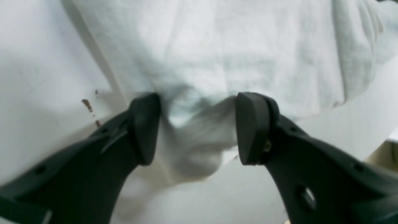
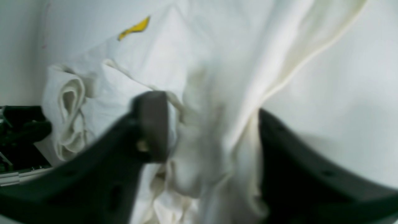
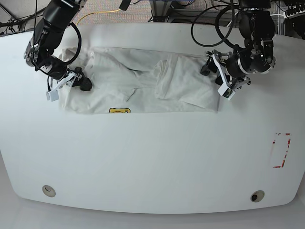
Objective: Fold the T-shirt properly
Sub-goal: 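Lift the strip end with the right gripper and fold it toward the left gripper, then release the folded bundle and press it flat with the right gripper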
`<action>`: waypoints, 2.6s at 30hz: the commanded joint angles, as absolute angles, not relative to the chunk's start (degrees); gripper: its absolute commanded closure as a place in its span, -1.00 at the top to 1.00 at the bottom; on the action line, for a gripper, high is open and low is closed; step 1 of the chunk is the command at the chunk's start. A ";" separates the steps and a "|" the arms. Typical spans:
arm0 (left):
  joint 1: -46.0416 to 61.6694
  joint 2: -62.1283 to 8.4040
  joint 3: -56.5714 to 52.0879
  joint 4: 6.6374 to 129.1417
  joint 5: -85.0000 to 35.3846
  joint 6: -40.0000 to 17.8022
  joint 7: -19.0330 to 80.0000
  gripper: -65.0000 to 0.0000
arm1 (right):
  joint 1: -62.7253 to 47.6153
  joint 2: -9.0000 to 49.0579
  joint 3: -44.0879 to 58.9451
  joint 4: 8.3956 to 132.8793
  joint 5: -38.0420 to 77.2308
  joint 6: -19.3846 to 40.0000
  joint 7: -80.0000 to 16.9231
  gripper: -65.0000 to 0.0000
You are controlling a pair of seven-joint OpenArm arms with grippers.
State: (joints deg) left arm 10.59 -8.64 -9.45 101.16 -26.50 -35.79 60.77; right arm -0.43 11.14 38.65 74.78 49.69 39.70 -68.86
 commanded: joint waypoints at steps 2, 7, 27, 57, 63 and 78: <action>9.89 -7.08 -9.36 101.93 -27.82 -35.74 59.82 0.10 | 0.13 12.35 38.90 76.35 51.38 40.00 -68.35 -1.00; 7.43 -4.18 -9.19 97.63 -27.82 -35.74 59.91 0.10 | -0.40 12.44 39.08 83.12 51.56 40.00 -68.35 -1.00; 1.36 2.95 -5.05 82.86 -27.82 -33.36 59.74 0.10 | -1.19 7.52 30.64 108.62 58.86 38.11 -74.77 -1.00; 1.27 2.86 -1.45 82.86 -28.09 -30.11 59.74 0.10 | 4.00 -1.27 9.10 95.78 53.67 37.76 -62.73 -0.30; 1.27 2.77 -1.54 82.86 -28.18 -30.73 59.74 0.10 | 4.35 0.31 4.00 96.13 46.02 37.67 -62.73 1.00; 3.30 0.31 -14.37 95.08 -28.26 -40.00 59.91 -0.16 | 0.22 5.05 4.44 111.69 44.09 38.20 -62.81 1.00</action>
